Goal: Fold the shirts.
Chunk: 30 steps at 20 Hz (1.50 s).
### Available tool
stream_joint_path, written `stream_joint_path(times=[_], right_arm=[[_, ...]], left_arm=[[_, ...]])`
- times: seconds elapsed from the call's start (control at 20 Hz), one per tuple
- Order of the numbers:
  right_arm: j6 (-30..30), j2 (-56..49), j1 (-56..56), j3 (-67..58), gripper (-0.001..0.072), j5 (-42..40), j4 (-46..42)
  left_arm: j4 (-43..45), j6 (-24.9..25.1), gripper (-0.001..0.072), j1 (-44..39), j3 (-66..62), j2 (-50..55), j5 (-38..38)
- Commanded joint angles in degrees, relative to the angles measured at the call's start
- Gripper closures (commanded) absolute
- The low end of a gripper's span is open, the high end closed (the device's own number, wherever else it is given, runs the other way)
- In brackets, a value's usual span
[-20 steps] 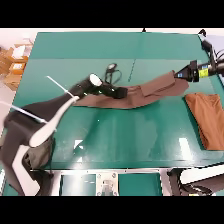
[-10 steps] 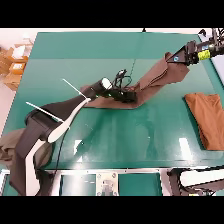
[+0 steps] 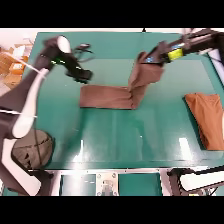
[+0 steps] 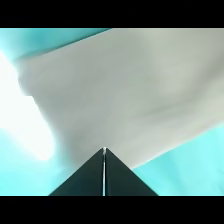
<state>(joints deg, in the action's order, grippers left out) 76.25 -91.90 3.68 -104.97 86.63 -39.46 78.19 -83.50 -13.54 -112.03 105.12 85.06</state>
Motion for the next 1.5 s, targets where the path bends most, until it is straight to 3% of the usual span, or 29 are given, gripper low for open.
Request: stream_joint_path(times=[0.0,0.15,0.2,0.25,0.3,0.4,0.5,0.75,0.8,0.9,1.05,1.15,1.4,1.45], right_arm=[[0.31,-3.78,13.6,3.34,0.0692,-14.64,-0.59],[0.28,-14.19,26.67,3.65,0.0666,-30.67,0.61],[0.26,-17.73,30.58,3.61,0.058,-37.94,2.73],[-0.15,-20.94,33.79,2.93,0.0344,-43.6,4.83],[-0.37,-22.86,35.3,1.68,0.0236,-44.68,4.22],[0.74,-22.34,33.22,0.46,0.025,-37.99,-1.03],[4.81,-19.21,26.77,0.0,0.0325,-28.55,-5.88],[11.43,-11.1,5.86,1.7,0.0322,-10.05,-15.65],[11.87,-9.75,2.14,3.54,0.0306,-9.16,-16.44],[12.24,-7.76,-3.17,9.38,0.013,-9.18,-16.5],[10.86,-7.8,-4.7,20.11,0.0124,-12.83,-14.03],[6.84,-9.27,-2.99,26.12,0.0124,-18.8,-6.45],[1.14,-17.88,3.8,26.18,0.0129,-23.21,7.3],[1.03,-19.02,4.72,25.24,0.0169,-23.45,8.96]], left_arm=[[9.53,-1.07,0.0683,7.3,-0.81,-4.79,7.41],[9.44,-0.2,0.0683,9.97,-0.68,-5.11,7.45],[9.46,0.04,0.0683,10.29,-0.68,-5.09,7.43],[9.09,0.09,0.0683,10.32,-0.68,-5.11,7.41],[9.05,0.9,0.0683,10.32,-0.68,-5.11,7.43],[9.01,2.16,0.0683,10.32,-0.68,-5.11,7.54],[9.01,2.6,0.0683,10.32,-0.68,-5.11,7.52],[8.96,2.6,0.0683,10.32,-0.68,-5.11,7.02],[8.98,2.6,0.0683,10.32,-0.68,-5.11,6.95],[8.72,2.56,0.0683,10.32,-0.68,-5.11,6.93],[8.31,2.54,0.0683,10.32,-0.68,-5.11,6.91],[8.2,2.49,0.0683,10.32,-0.68,-5.11,6.91],[8.15,2.49,0.0683,10.29,-0.68,-5.11,6.93],[8.15,2.51,0.0684,10.29,-0.68,-5.11,6.95]])
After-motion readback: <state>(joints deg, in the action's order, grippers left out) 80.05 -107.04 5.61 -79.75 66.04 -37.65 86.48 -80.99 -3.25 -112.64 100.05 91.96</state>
